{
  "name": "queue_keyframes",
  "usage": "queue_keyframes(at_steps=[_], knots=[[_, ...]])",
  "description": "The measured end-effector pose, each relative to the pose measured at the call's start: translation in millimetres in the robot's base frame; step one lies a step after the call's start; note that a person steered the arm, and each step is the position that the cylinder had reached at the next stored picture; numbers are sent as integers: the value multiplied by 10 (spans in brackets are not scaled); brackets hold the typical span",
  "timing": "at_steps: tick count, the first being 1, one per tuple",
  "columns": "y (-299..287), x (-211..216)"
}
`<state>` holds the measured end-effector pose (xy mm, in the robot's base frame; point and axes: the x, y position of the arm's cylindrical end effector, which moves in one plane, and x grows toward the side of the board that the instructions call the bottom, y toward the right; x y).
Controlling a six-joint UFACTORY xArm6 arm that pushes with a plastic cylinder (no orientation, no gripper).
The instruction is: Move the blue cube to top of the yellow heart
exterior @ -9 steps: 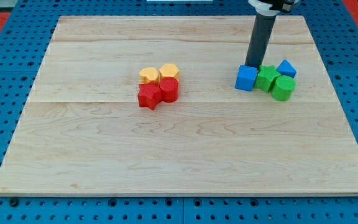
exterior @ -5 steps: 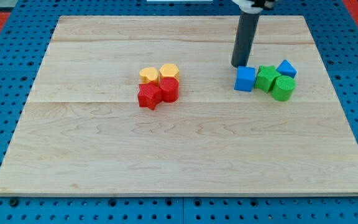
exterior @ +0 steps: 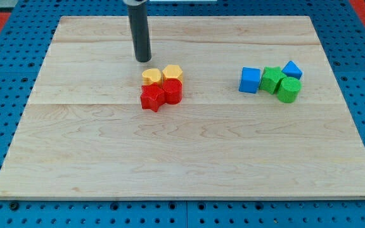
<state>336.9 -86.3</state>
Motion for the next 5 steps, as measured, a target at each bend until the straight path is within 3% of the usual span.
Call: queue_keyframes(at_steps=[2, 3, 4, 5], knots=[[-736, 1106], [-1, 1806], [1218, 2027], [2407, 1978]])
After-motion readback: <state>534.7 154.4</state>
